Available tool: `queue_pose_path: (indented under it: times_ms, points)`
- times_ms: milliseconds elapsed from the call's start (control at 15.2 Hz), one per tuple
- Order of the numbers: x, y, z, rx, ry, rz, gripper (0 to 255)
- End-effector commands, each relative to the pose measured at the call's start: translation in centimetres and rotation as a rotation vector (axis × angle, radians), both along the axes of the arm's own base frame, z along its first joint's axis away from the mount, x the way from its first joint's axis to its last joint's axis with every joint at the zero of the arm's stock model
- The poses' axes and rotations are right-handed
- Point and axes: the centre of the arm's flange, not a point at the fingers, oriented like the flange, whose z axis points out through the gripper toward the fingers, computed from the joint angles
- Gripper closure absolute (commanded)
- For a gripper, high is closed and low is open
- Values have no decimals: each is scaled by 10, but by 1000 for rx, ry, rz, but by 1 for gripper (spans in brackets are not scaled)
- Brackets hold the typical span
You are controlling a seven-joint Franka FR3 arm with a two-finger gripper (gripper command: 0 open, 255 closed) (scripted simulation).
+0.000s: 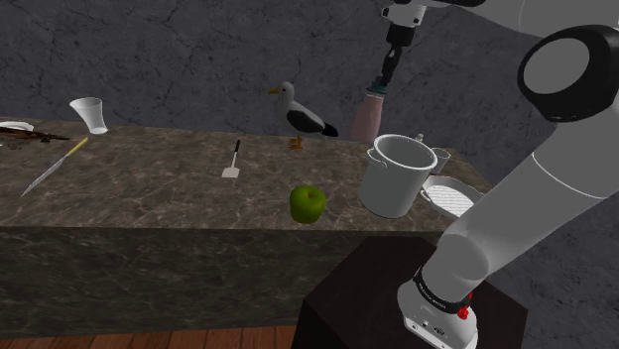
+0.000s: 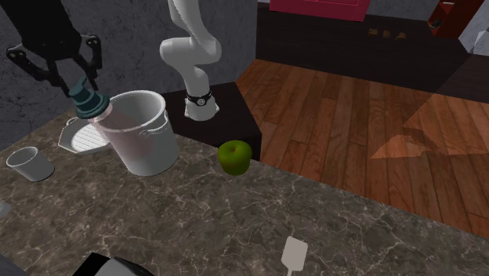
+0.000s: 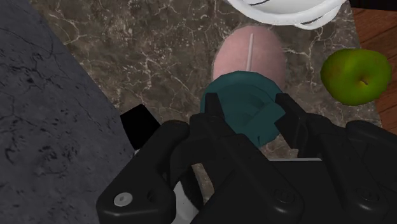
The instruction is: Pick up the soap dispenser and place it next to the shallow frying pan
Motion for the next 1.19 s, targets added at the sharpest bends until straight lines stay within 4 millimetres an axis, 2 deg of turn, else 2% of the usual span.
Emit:
queue_pose_path:
  times_ms: [0, 660, 726, 792, 1122]
  points:
    - [-8, -23, -10, 0, -1, 2, 255]
    - [-54, -138, -55, 0, -1, 2, 255]
    - [-48, -126, -51, 0, 0, 0, 255]
    - [-48, -126, -51, 0, 0, 0, 0]
    - [-15, -78, -103, -112, 24, -44, 0]
